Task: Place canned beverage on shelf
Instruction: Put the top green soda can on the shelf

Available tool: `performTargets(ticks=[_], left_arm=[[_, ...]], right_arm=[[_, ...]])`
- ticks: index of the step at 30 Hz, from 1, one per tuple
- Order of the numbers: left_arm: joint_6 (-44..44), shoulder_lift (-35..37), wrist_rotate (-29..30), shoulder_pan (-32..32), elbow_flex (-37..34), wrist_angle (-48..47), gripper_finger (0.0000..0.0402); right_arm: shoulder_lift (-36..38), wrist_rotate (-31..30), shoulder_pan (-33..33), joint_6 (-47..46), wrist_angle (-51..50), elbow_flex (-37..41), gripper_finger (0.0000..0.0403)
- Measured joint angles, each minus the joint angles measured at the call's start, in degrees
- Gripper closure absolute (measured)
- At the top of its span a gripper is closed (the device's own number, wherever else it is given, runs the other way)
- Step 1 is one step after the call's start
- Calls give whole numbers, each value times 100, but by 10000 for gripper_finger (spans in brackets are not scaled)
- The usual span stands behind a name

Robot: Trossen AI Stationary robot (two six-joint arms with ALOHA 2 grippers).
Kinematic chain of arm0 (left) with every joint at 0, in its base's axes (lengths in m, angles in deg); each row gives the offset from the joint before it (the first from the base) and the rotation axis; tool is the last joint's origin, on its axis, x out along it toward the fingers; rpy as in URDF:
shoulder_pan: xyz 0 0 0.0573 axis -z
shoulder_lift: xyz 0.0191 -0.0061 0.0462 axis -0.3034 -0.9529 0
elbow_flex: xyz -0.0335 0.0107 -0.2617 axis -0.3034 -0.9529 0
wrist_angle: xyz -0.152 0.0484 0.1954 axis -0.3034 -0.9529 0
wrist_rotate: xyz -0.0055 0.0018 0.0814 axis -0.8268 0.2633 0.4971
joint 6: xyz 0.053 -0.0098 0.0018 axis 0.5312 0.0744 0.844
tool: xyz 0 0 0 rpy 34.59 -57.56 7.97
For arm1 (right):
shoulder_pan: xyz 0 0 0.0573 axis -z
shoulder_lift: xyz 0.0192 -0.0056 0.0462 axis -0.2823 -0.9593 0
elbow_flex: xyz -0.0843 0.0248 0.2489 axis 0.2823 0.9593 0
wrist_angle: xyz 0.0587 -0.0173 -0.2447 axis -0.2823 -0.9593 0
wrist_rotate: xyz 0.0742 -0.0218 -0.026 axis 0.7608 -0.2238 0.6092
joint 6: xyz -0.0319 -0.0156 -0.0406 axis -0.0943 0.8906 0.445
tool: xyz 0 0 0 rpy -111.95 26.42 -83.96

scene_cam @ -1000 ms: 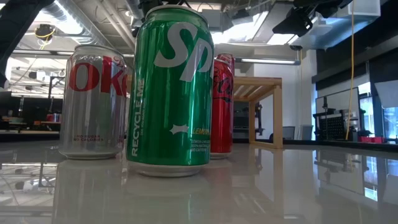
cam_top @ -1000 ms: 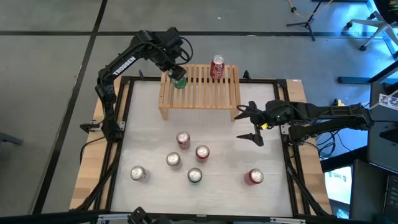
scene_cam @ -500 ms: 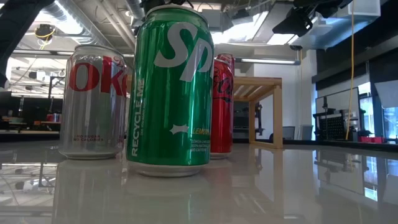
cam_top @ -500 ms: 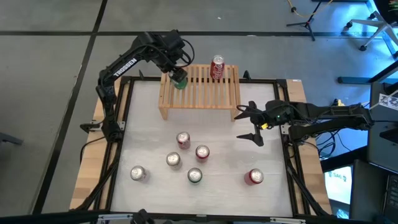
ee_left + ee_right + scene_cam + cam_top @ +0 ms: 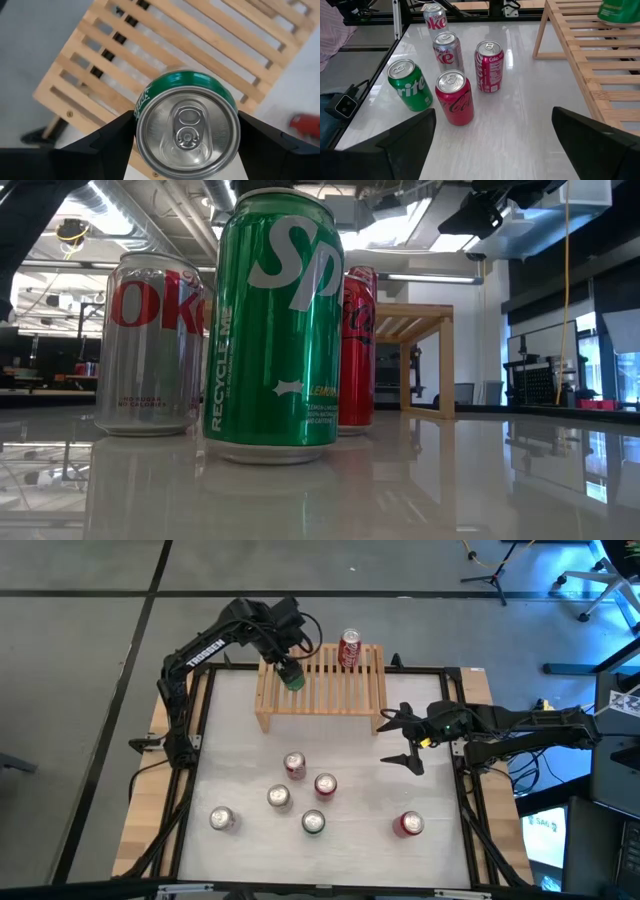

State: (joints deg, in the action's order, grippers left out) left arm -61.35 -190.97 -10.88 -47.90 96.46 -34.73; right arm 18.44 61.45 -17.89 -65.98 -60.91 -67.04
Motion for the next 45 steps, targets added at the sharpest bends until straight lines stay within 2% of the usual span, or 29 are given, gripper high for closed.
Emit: performTargets(ticks=[8, 15, 37, 45], left_arm=[[1227, 0, 0, 57, 0, 0, 123], [2171, 0, 309, 7, 0, 1, 123], [2763, -2, 239, 0, 0, 0, 122], [2765, -2, 246, 0, -1, 1, 100]], right_arm=[[0, 0, 0, -2, 0, 0, 10], [0, 0, 2, 0, 0, 0, 10], [0, 0, 2, -2, 0, 0, 10], [0, 0, 0, -2, 0, 0, 10]])
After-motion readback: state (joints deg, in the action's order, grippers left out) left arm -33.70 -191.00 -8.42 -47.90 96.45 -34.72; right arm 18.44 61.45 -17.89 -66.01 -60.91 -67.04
